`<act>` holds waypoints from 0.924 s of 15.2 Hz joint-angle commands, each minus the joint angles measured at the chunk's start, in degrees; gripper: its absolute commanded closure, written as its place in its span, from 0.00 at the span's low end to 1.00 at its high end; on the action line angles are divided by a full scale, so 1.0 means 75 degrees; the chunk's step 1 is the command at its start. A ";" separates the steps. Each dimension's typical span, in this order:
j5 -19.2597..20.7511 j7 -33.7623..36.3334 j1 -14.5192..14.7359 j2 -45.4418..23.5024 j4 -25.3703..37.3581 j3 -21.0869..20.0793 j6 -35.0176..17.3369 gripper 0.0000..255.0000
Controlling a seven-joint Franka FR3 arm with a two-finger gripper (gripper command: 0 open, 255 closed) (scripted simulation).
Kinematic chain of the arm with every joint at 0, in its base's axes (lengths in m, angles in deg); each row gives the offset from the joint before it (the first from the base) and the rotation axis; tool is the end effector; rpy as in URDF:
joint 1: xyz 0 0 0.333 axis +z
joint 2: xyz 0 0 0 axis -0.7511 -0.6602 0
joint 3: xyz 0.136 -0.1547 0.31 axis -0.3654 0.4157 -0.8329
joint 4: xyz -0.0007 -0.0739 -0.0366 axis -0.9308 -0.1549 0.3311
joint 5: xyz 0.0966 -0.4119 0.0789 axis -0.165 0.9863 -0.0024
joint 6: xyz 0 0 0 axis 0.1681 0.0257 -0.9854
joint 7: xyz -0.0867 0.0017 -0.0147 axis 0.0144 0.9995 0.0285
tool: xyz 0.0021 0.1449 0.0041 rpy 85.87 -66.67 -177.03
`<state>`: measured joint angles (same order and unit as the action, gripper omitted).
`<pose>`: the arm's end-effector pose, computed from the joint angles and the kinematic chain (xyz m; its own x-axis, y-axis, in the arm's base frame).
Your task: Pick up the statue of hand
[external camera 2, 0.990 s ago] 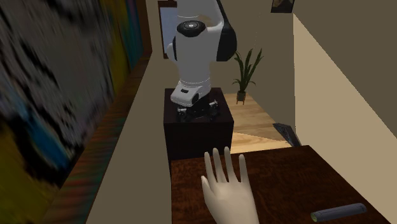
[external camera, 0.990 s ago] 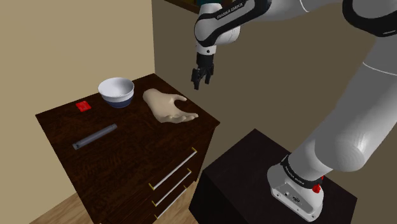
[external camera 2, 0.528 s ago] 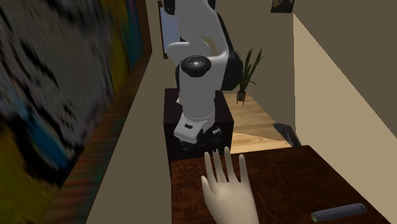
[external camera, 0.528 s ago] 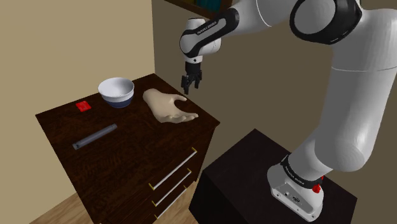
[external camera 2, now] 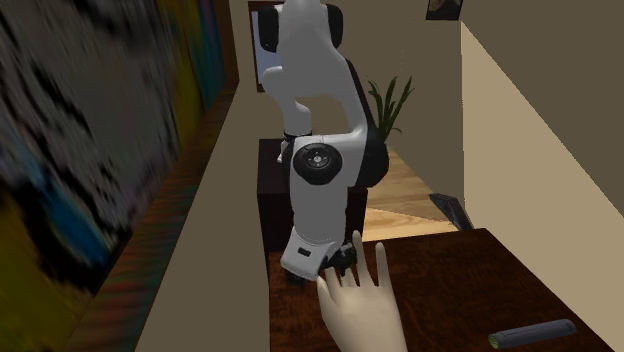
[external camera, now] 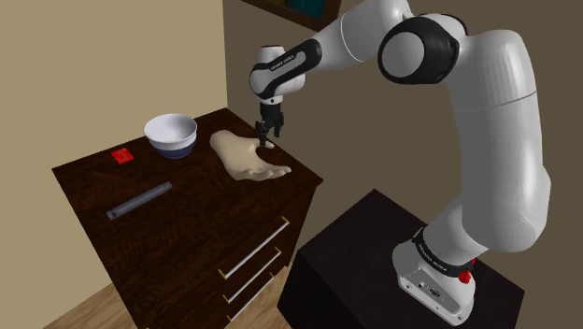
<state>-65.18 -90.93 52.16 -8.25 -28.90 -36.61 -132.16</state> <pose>0.7341 0.0489 0.1714 0.9481 0.2685 -0.1702 0.2545 -0.9619 -0.0998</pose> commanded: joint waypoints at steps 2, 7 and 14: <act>-0.0004 -0.0014 -0.0001 -0.0235 0.0060 -0.0004 -0.0179 0.00; -0.0010 -0.0023 -0.0001 -0.0413 0.0082 -0.0007 -0.0334 1.00; -0.0010 -0.0030 -0.0007 -0.0416 0.0094 -0.0006 -0.0325 1.00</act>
<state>-65.21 -91.19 52.10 -11.31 -28.22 -36.64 -134.50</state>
